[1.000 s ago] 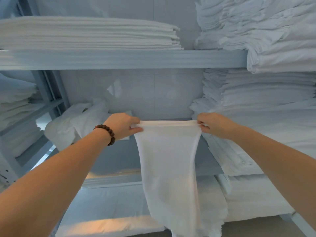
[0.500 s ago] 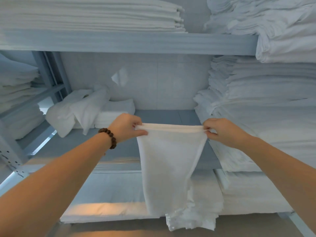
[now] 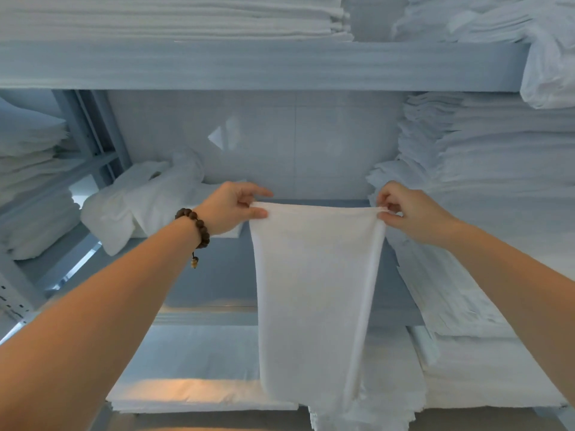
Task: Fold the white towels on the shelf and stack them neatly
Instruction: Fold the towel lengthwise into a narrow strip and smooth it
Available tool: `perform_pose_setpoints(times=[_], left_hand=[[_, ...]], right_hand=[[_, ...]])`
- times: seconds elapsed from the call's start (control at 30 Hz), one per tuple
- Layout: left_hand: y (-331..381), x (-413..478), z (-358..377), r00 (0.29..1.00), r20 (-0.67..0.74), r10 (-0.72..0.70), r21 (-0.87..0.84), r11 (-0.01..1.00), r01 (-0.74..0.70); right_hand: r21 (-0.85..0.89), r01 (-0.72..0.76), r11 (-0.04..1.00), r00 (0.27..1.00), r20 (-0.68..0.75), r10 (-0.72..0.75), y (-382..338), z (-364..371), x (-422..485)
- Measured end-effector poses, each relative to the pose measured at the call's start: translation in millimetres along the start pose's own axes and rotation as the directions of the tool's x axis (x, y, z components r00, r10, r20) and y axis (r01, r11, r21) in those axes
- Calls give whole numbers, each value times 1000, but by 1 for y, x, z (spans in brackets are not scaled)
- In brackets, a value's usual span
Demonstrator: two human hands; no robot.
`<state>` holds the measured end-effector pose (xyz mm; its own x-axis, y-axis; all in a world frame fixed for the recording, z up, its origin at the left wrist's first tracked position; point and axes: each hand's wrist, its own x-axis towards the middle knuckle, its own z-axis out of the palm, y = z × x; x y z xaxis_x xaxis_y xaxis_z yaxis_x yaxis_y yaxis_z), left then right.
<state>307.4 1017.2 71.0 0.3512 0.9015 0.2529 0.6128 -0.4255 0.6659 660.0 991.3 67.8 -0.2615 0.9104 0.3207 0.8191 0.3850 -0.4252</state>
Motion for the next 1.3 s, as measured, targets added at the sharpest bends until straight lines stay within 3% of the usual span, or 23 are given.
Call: perform_pose_setpoints(times=[0.17, 0.4, 0.57, 0.8, 1.03, 1.17, 1.3], left_hand=[[-48, 68, 11, 999, -18, -49, 166, 985, 51], [-133, 173, 46, 995, -45, -90, 410, 907, 101], [-185, 223, 94, 988, -67, -140, 445, 882, 155], [-270, 273, 165, 981, 28, -193, 520, 841, 151], [-305, 279, 224, 967, 30, -253, 715, 682, 156], [-288, 246, 238, 976, 100, -194, 616, 782, 92], [-263, 189, 254, 961, 186, -205, 652, 757, 35]], right_hand=[[-194, 5, 981, 996, 87, 12, 30, 30, 72], [-313, -99, 945, 980, 132, 147, 83, 90, 183], [-305, -212, 928, 952, 150, 266, 132, 148, 228], [-274, -287, 918, 937, 121, 329, 205, 240, 249], [-389, -278, 878, 931, 116, 347, 246, 304, 244], [-408, -134, 903, 962, 165, 217, 229, 308, 216], [-365, -66, 929, 940, 290, 180, 187, 320, 167]])
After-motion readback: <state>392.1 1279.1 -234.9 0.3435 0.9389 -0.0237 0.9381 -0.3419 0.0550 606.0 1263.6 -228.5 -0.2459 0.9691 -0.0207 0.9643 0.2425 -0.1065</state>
